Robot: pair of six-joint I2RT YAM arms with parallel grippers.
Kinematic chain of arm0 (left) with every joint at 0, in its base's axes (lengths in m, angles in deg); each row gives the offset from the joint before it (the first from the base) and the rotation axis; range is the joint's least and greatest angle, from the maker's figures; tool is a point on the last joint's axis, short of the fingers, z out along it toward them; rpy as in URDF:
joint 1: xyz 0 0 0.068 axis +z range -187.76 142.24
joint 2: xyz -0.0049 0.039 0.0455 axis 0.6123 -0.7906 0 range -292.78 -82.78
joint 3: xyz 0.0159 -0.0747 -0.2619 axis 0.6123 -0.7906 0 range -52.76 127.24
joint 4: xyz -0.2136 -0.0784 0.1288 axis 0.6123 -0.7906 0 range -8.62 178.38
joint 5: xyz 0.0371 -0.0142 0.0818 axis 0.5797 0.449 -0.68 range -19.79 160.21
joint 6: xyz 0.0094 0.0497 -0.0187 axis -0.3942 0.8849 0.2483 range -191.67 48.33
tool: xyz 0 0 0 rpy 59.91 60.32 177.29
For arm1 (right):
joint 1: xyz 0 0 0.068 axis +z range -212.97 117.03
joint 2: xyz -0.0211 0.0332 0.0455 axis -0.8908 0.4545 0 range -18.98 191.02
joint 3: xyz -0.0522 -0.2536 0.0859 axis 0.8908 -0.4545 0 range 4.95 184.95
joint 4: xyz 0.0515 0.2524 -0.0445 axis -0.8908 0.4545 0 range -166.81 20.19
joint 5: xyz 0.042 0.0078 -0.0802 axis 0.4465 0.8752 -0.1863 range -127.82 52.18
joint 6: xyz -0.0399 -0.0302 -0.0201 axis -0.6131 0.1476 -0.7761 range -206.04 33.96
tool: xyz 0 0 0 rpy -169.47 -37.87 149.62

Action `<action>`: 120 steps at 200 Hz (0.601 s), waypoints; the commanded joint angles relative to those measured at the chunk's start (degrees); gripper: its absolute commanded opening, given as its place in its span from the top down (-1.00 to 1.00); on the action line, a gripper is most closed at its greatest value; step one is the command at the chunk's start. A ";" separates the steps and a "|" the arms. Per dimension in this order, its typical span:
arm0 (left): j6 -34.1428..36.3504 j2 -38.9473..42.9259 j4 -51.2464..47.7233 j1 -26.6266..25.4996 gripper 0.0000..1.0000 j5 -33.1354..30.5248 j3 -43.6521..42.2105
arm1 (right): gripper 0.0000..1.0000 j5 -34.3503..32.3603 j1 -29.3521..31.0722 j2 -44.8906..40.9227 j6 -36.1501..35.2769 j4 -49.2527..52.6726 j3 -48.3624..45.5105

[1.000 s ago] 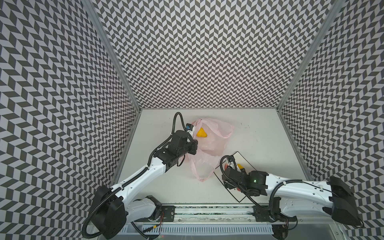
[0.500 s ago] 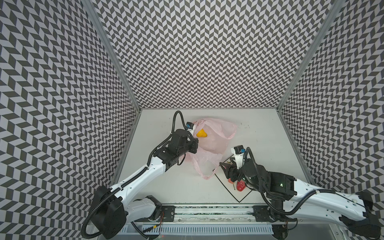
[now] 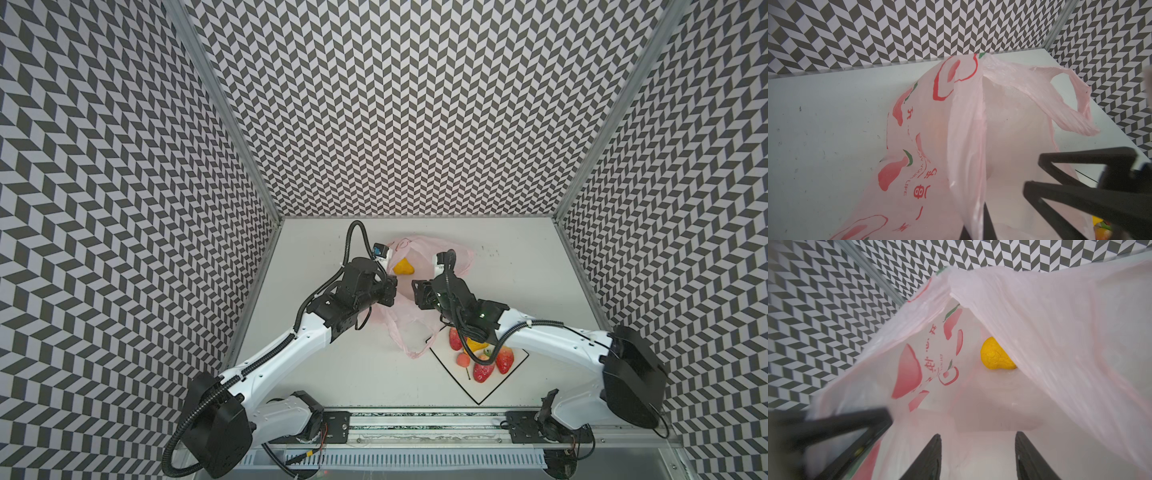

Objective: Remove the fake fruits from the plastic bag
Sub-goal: 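Move the open right gripper back into the pink bag's mouth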

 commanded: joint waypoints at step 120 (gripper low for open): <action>2.92 -2.99 -4.09 -3.31 1.00 1.85 9.62 | -0.72 6.69 -9.01 31.07 6.46 -17.01 20.06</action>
